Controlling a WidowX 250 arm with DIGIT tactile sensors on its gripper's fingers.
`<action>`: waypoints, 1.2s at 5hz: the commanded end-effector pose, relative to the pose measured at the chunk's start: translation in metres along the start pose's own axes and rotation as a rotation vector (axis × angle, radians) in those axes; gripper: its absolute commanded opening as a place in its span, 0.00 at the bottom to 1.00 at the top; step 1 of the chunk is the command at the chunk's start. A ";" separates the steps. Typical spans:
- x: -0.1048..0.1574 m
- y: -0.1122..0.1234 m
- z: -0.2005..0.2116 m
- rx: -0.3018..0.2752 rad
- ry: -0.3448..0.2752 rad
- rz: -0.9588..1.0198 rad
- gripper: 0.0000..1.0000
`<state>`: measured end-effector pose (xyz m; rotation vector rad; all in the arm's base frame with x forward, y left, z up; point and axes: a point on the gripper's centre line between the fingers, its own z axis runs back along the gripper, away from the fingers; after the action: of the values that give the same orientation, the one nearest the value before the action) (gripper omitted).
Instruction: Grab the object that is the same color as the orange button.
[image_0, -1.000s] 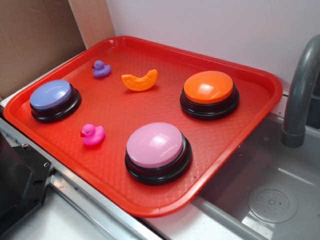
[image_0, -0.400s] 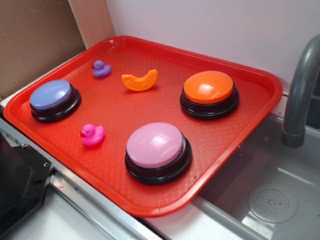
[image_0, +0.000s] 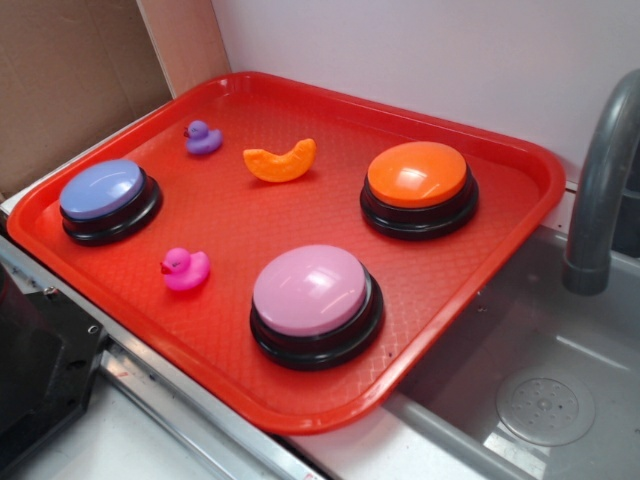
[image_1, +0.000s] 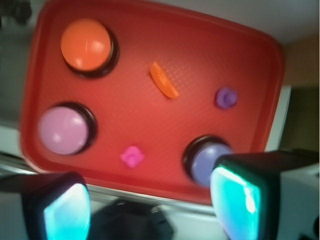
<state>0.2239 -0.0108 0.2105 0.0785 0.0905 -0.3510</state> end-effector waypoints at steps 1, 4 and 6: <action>0.025 0.019 -0.039 0.076 -0.014 -0.328 1.00; 0.057 0.047 -0.108 -0.082 -0.002 -0.334 1.00; 0.066 0.020 -0.126 0.028 -0.089 -0.485 1.00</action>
<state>0.2812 0.0049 0.0624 0.0311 0.0874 -0.8348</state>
